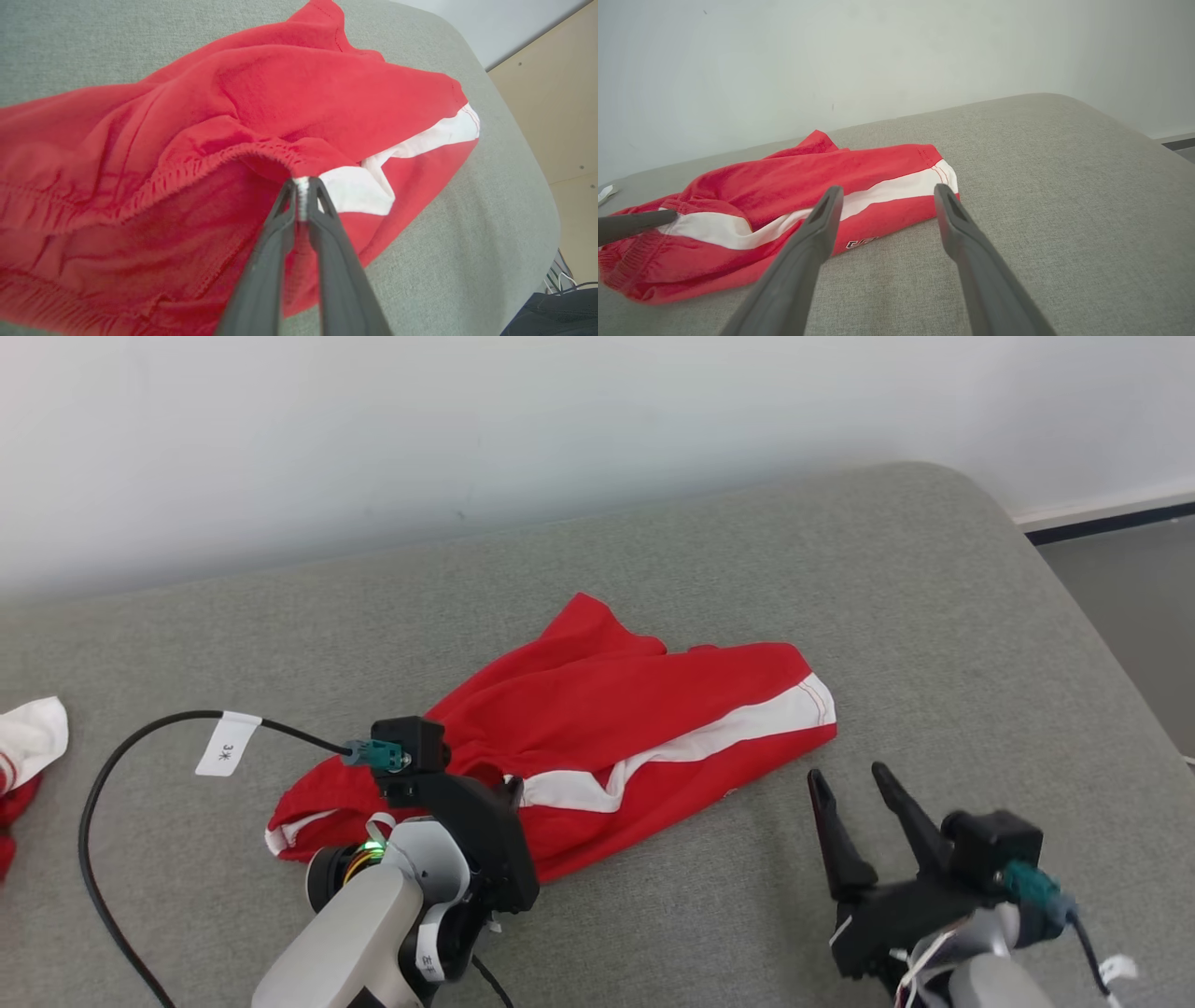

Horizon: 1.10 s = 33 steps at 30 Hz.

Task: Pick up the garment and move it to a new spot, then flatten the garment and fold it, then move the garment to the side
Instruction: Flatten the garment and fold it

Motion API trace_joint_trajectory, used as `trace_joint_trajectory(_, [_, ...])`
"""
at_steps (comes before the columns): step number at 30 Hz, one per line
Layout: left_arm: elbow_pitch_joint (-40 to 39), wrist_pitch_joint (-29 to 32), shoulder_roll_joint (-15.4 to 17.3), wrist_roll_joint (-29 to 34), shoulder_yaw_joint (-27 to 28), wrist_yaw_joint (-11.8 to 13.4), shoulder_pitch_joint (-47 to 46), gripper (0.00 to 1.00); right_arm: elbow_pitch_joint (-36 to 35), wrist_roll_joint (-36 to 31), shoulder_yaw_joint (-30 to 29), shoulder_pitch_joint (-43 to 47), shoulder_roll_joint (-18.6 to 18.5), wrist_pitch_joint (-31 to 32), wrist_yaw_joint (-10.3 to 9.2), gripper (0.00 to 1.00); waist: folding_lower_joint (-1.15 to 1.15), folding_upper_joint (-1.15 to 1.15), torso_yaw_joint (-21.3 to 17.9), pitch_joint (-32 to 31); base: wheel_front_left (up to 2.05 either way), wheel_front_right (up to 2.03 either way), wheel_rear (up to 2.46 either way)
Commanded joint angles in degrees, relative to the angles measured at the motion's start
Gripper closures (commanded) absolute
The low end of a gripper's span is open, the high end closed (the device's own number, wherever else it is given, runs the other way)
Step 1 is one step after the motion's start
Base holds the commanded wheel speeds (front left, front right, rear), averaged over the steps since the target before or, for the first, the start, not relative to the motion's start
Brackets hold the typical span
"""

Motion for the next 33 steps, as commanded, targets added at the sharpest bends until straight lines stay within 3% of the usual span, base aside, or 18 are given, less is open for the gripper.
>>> trace_joint_trajectory(1, [-0.3, 0.1, 0.1, 0.2, 0.0, 0.0, 0.3, 1.00, 0.4, 0.7, -0.3, -1.1, -0.6, 1.0, 0.20, 0.00, -0.01, 0.00, 0.6, 0.1, 0.00, 0.00, 0.00])
trace_joint_trajectory(6, [-2.7, 0.3, 0.6, 0.8, -0.9, 0.0, 1.1, 1.00, 3.8, 2.5, -2.9, -6.6, -2.3, 8.7, 0.20, 0.00, -0.01, 0.00, 2.9, 1.7, 0.00, 0.00, 0.00])
trace_joint_trajectory(13, [-7.4, 0.9, 1.1, 1.6, -2.5, -0.4, 2.3, 1.00, 13.9, -0.3, -11.0, -15.6, -4.8, 16.7, 0.16, 0.00, -0.01, 0.00, 8.4, 5.2, 0.00, 0.00, 0.00])
trace_joint_trajectory(23, [-12.8, 1.1, 1.2, 1.9, -3.6, -0.3, 2.1, 1.00, 24.2, -5.7, -15.3, -23.1, -7.8, 22.4, 0.15, 0.00, -0.01, 0.00, 14.5, 8.7, 0.00, 0.00, 0.00])
trace_joint_trajectory(24, [-12.9, 1.0, 1.0, 1.8, -3.6, -0.2, 2.1, 1.00, 25.0, -6.0, -15.3, -23.2, -7.7, 23.1, 0.15, 0.06, -0.01, 0.00, 14.8, 8.8, 0.00, 0.00, 0.00])
trace_joint_trajectory(25, [-13.0, 1.0, 0.9, 1.8, -3.7, -0.2, 2.2, 1.00, 25.8, -6.1, -15.1, -23.4, -7.3, 23.9, 0.15, 0.20, -0.01, 0.00, 15.0, 8.9, 0.00, 0.00, 0.00])
trace_joint_trajectory(26, [-13.1, 0.9, 0.8, 1.8, -3.8, -0.1, 2.3, 1.00, 26.2, -6.0, -14.8, -23.5, -6.9, 24.6, 0.15, 0.21, -0.01, 0.00, 15.2, 8.9, 0.00, 0.00, 0.00])
trace_joint_trajectory(29, [-13.2, 0.5, 0.6, 1.8, -4.0, -0.1, 2.6, 1.00, 27.0, -5.7, -14.1, -22.7, -6.7, 26.6, 0.20, 0.02, -0.01, 0.00, 15.4, 8.9, 0.00, 0.00, 0.00])
trace_joint_trajectory(32, [-13.0, 0.3, 0.6, 1.6, -4.0, -0.2, 2.9, 1.00, 26.8, -6.2, -13.2, -21.0, -7.4, 27.7, 0.20, 0.01, -0.01, 0.00, 15.2, 8.5, 0.00, 0.00, 0.00])
trace_joint_trajectory(33, [-13.0, 0.3, 0.7, 1.5, -3.9, -0.2, 3.1, 1.00, 26.6, -6.2, -13.1, -20.4, -7.7, 28.0, 0.20, 0.06, -0.01, 0.00, 15.1, 8.3, 0.00, 0.00, 0.00])
